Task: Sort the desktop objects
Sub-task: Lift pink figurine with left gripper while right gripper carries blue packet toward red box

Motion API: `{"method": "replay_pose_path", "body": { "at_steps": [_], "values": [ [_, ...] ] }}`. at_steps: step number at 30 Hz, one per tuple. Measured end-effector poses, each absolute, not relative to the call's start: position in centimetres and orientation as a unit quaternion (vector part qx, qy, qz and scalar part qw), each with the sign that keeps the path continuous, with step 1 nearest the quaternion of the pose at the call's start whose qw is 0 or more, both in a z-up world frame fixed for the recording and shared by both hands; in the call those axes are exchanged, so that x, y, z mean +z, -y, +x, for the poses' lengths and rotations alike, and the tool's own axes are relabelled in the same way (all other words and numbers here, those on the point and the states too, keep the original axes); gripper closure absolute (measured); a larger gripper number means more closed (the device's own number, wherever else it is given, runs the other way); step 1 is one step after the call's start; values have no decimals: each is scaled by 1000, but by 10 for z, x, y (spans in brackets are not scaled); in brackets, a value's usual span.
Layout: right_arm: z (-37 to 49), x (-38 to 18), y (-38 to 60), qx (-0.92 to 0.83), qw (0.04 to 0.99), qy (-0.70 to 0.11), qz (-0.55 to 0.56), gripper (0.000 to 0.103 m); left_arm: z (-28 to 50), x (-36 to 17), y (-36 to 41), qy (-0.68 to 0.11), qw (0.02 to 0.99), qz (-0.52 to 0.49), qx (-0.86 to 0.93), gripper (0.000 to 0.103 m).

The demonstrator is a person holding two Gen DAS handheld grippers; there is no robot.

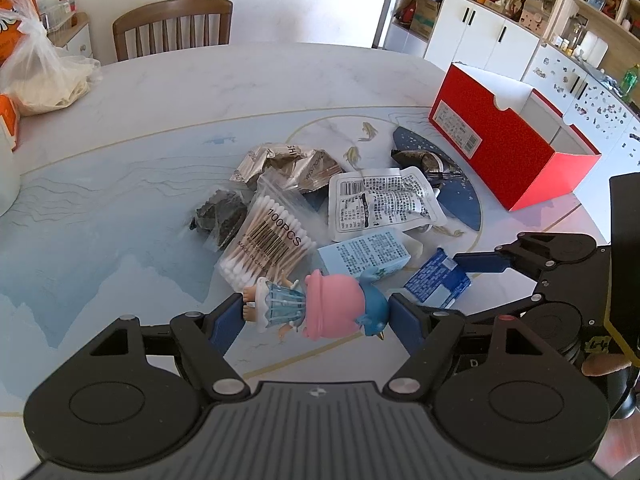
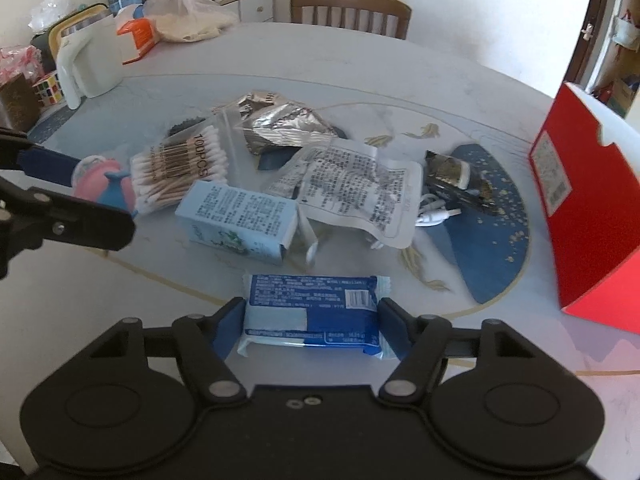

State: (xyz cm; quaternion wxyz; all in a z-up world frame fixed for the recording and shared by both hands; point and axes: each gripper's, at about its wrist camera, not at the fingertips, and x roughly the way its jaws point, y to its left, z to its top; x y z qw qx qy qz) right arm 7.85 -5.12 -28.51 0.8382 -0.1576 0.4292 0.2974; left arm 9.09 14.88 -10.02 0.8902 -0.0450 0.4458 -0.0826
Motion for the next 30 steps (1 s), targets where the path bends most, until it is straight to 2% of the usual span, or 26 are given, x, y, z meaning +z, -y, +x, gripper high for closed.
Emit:
{"method": "replay_pose_path", "body": {
  "at_steps": [15, 30],
  "values": [
    [69, -242, 72, 281, 860, -406, -132, 34, 89, -87, -142, -428, 897, -40, -100, 26],
    [73, -185, 133, 261, 887, -374, -80, 34, 101, -46, -86, -404, 904, -2, -141, 26]
  ]
}}
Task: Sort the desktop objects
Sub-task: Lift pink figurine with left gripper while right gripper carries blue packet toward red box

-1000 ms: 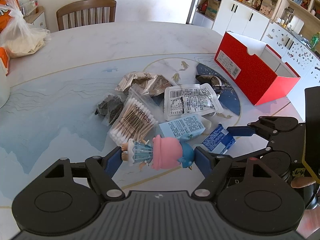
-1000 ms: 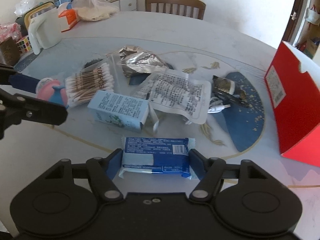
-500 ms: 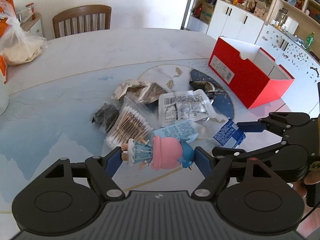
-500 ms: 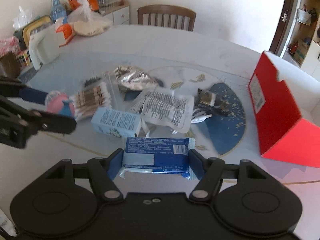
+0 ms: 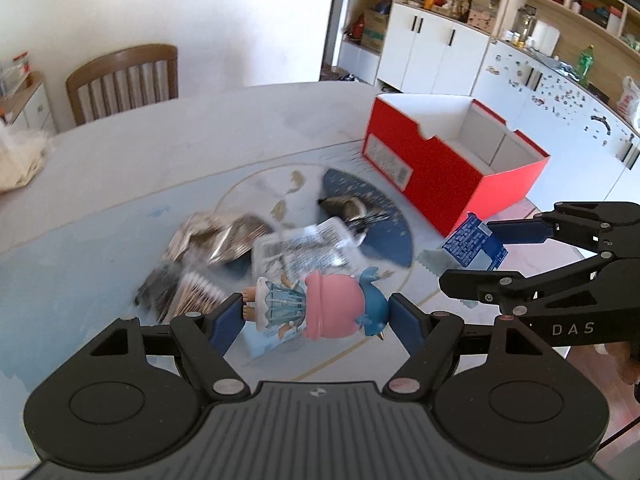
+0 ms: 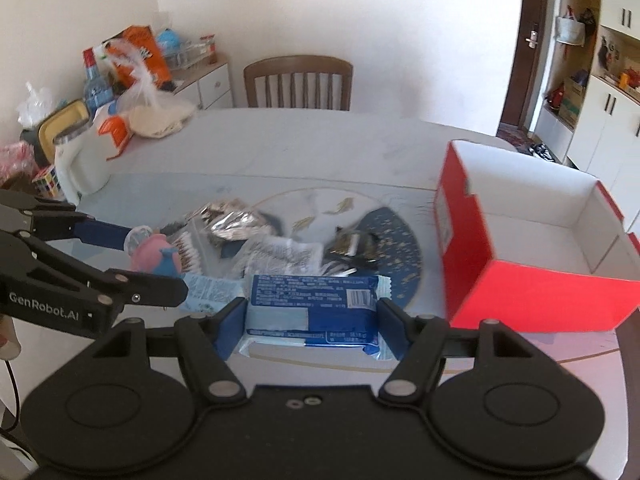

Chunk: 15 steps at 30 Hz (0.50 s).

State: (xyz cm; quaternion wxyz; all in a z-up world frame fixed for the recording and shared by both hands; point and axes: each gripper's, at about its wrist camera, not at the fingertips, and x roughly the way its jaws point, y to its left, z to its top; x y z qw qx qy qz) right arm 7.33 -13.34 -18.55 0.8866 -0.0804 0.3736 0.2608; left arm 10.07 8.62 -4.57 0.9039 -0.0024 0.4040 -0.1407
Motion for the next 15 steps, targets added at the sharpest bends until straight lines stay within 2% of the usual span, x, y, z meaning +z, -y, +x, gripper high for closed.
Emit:
{"method": "replay_pose_path", "body": {
  "at_steps": [15],
  "values": [
    [124, -160, 224, 252, 901, -344, -76, 33, 140, -16, 5, -382, 911, -8, -155, 26]
  ]
}}
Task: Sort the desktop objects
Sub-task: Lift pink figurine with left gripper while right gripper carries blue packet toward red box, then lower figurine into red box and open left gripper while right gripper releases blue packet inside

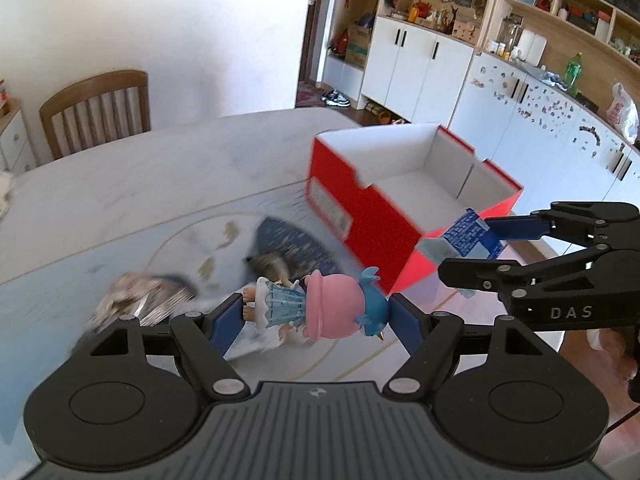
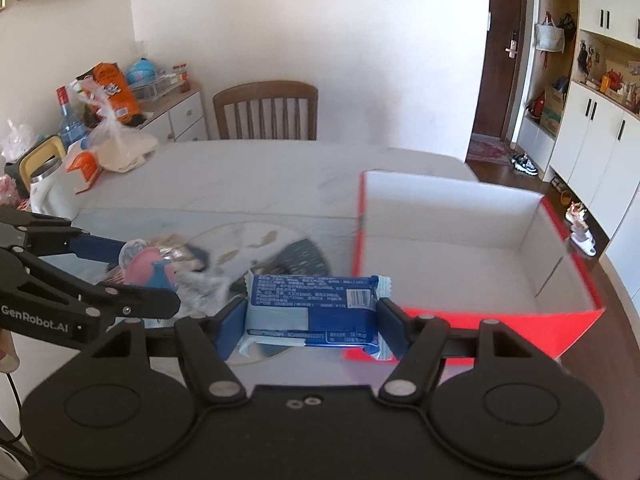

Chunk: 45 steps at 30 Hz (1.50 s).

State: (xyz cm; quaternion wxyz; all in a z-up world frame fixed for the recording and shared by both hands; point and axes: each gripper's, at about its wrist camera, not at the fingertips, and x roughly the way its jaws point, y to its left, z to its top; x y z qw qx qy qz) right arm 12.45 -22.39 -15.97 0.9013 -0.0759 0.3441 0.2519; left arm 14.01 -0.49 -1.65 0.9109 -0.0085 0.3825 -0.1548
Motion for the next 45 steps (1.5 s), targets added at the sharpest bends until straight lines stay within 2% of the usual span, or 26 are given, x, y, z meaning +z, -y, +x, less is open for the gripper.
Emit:
{"method": "replay_pose_path", "body": {
  "at_steps": [23, 45],
  "values": [
    [235, -175, 326, 230, 901, -363, -60, 33, 252, -15, 135, -391, 902, 31, -180, 26],
    [319, -230, 331, 204, 871, -439, -78, 33, 335, -60, 195, -457, 863, 97, -193, 28]
  ]
}}
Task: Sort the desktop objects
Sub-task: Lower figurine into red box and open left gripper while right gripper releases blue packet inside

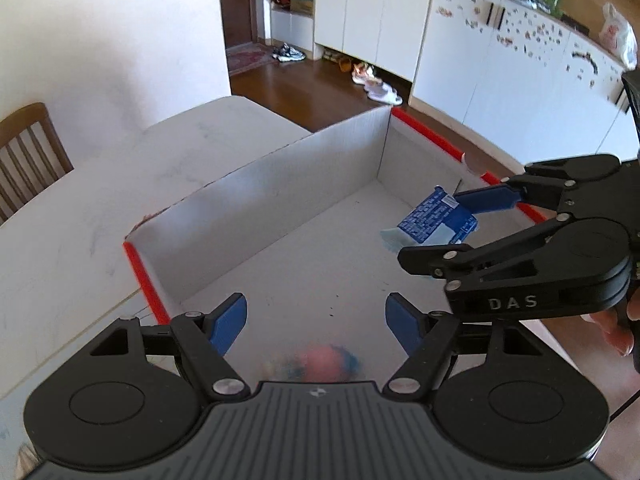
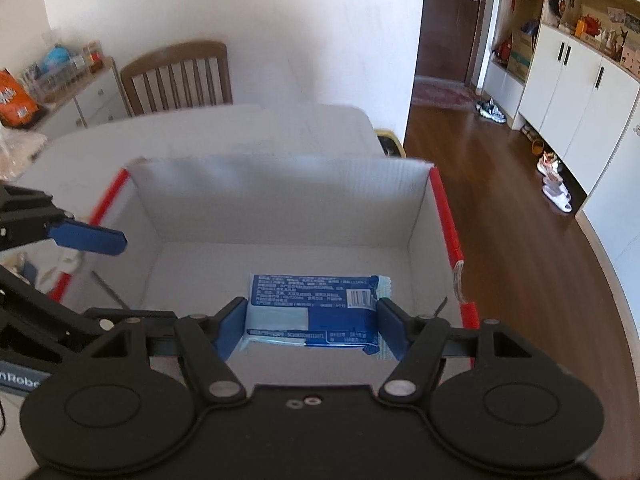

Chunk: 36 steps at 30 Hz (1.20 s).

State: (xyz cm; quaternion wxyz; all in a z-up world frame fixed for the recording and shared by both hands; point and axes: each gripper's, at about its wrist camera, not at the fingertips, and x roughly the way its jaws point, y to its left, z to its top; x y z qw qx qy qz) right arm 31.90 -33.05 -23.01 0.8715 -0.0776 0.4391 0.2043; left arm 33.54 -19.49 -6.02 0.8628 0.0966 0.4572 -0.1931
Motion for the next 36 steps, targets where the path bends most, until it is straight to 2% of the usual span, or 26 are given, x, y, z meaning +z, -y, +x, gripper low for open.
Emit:
{"method": "replay_pose_path", "body": {
  "at_steps": [13, 17, 26, 36],
  "values": [
    [342, -272, 303, 214, 810, -528, -135, 33, 338, -81, 194, -495, 841, 108, -192, 28],
    [342, -274, 302, 217, 800, -544, -131, 27, 337, -78, 192, -496, 841, 100, -193, 28],
    [318, -259, 310, 227, 810, -527, -120, 25, 328, -63, 185, -480, 850, 85, -201, 28],
    [294, -214, 325, 249, 833, -488, -78, 24, 311, -46, 173, -462, 860, 66, -209, 28]
  ]
}}
